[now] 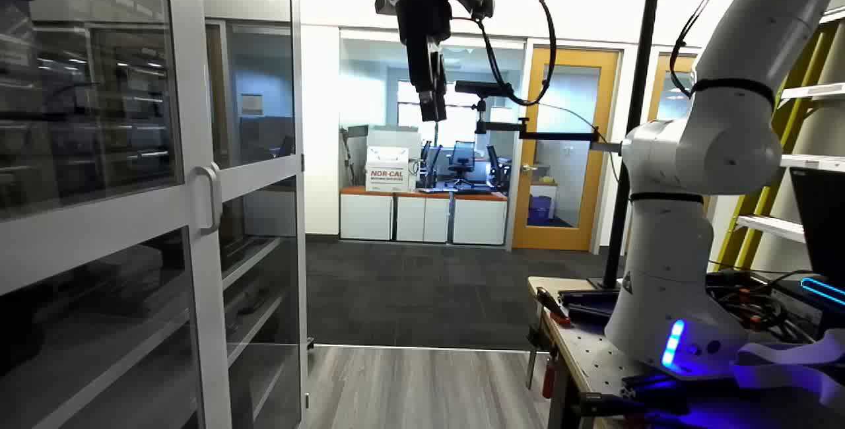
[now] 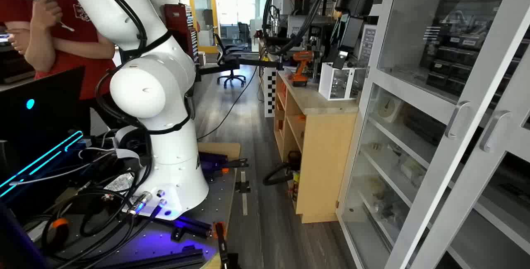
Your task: Open the cabinet drawer.
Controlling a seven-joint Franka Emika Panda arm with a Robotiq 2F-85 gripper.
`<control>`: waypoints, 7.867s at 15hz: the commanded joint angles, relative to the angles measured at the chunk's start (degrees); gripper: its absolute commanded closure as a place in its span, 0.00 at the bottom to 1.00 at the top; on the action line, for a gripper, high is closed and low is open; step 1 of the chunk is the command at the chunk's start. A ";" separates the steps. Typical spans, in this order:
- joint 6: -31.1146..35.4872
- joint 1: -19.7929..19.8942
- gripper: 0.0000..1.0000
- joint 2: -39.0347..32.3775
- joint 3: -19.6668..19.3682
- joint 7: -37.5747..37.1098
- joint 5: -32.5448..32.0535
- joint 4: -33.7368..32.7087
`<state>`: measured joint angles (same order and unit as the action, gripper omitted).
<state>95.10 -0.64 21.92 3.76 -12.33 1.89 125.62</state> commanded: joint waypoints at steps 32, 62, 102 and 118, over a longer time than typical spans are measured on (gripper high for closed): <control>26.11 -0.59 0.00 -7.76 -0.91 6.67 0.88 0.55; 51.03 -0.50 0.00 -24.63 -1.32 10.24 -4.06 -3.05; 67.26 -4.31 0.98 -39.29 -6.19 2.24 -8.65 -13.47; 62.56 -16.15 0.95 -29.63 -16.39 -30.79 -28.16 -4.03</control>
<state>160.61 -12.19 -14.00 -8.92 -31.96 -19.53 116.70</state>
